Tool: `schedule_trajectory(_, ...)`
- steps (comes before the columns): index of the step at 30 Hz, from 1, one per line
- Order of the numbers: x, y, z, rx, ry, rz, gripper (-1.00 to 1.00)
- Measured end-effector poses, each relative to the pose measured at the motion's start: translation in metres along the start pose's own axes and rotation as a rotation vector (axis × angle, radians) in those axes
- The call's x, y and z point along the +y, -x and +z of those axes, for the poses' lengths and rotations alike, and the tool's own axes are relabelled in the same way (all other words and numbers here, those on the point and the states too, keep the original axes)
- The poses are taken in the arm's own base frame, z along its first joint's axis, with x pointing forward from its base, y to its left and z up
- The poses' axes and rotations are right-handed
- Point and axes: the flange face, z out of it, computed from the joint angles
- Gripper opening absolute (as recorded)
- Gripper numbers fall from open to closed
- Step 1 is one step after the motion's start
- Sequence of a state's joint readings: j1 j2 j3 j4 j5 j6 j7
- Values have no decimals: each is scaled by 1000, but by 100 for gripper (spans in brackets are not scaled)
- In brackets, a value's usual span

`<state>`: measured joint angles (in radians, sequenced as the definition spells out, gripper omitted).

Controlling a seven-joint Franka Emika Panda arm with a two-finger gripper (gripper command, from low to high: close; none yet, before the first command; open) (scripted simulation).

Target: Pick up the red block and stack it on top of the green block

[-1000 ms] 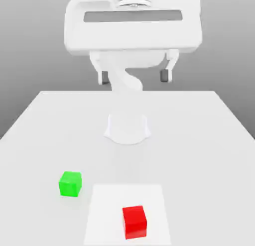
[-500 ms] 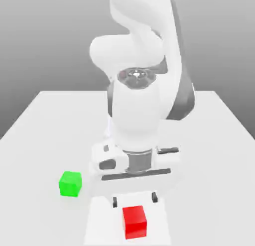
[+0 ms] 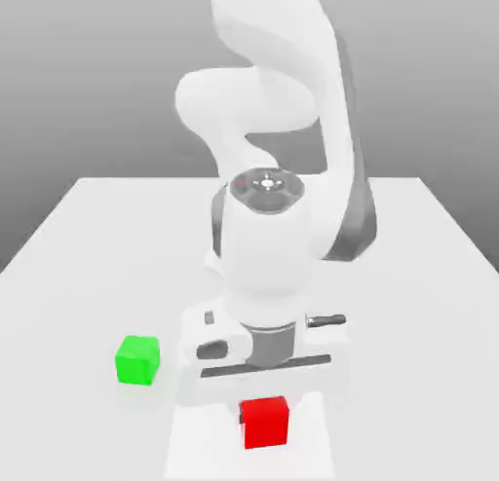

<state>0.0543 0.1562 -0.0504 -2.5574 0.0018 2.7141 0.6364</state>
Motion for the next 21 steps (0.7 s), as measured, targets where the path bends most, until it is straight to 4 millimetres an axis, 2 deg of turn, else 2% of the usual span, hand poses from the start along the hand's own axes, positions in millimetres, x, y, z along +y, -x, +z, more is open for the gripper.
schedule_trajectory(1,20,-5,-7,5,6,17,-100)
schedule_trajectory(3,77,-18,-18,12,16,91,-100)
schedule_trajectory(5,129,-20,-26,13,21,149,-100)
schedule_trajectory(10,206,10,-34,-2,2,197,-100)
schedule_trajectory(12,214,13,-23,-6,-6,205,-100)
schedule_trajectory(17,216,15,17,-7,-9,204,-100)
schedule_trajectory(18,216,16,26,-7,-7,206,100)
schedule_trajectory(21,216,16,26,-7,-7,206,100)
